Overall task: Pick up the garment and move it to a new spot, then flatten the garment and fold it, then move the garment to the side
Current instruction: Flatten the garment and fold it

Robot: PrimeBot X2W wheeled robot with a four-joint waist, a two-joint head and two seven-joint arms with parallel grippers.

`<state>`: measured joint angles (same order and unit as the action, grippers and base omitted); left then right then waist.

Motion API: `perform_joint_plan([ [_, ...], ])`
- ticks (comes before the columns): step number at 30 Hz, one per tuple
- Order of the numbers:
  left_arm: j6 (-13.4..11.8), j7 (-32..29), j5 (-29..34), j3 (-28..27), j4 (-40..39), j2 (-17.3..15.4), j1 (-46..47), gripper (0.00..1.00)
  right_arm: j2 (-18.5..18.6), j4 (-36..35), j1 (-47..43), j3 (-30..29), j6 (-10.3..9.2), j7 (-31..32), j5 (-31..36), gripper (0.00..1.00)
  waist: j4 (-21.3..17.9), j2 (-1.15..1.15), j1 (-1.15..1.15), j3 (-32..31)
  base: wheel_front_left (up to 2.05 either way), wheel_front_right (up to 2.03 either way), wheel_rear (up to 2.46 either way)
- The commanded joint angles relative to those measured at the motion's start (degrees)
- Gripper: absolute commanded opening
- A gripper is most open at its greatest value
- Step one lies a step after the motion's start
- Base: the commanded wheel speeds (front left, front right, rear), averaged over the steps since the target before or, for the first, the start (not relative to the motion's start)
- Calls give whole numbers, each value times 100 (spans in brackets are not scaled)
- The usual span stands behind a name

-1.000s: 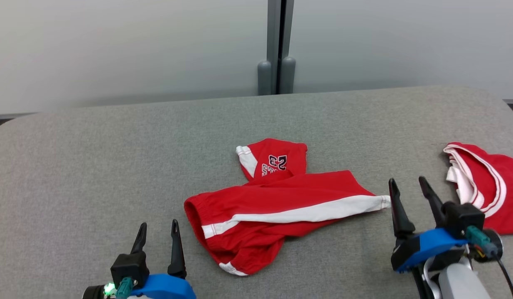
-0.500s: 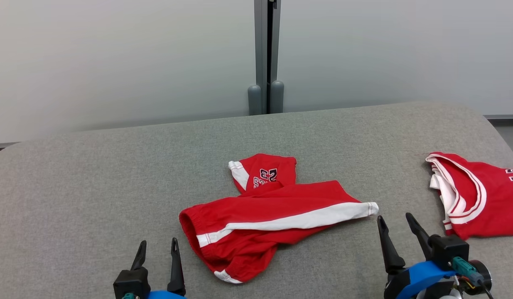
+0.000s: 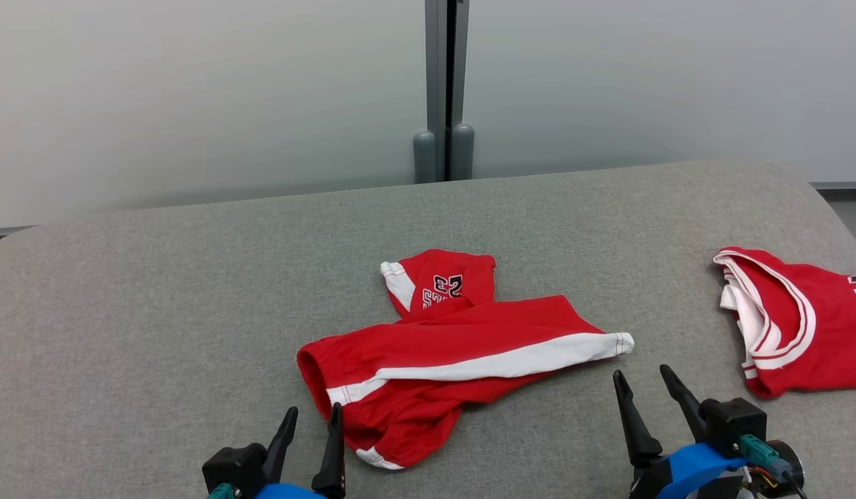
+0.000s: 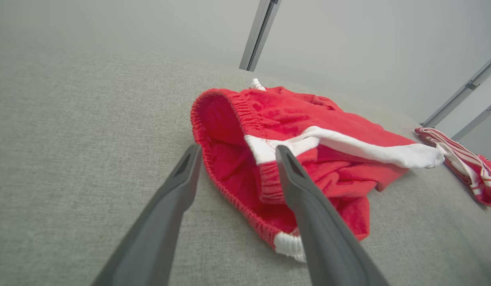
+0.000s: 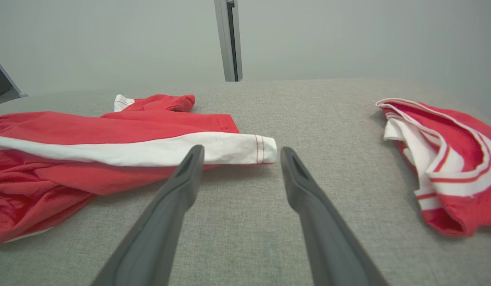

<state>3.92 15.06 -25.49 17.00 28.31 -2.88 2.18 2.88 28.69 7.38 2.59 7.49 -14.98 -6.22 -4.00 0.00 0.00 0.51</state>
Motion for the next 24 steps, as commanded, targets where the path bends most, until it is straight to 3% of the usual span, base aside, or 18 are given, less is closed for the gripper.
perform_joint_plan([
  [1, 65, 15, -167, 52, 65, -1, 135, 100, 7, 19, 16, 32, 0, -30, -45, 100, -35, 0, 0, 28, 0, 0, 0],
  [8, 227, 15, -780, 308, 355, -1, 329, 100, 8, 23, 43, 28, 0, -30, -3, 100, -148, 0, 0, 113, 0, 0, 0],
  [20, 325, 15, -1129, 460, 506, -1, 603, 100, 8, 10, 148, 6, 0, -30, -50, 100, -228, 0, 0, 288, 0, 0, 0],
  [21, 325, 15, -1135, 469, 510, -1, 641, 64, 8, 12, 156, 5, 0, -30, -53, 100, -228, 0, 0, 300, 0, 0, 0],
  [22, 330, 15, -1141, 472, 506, -1, 667, 39, 8, 11, 163, 2, 0, -30, -54, 100, -228, 0, 0, 312, 0, 0, 0],
  [23, 334, 15, -1146, 477, 500, -1, 673, 0, 8, 9, 168, -3, 0, -30, -58, 100, -226, 0, 0, 322, 0, 0, 0],
  [24, 338, 15, -1138, 482, 489, -1, 672, 0, 8, 3, 170, -11, 0, -30, -67, 100, -223, 0, 0, 333, 0, 0, 0],
])
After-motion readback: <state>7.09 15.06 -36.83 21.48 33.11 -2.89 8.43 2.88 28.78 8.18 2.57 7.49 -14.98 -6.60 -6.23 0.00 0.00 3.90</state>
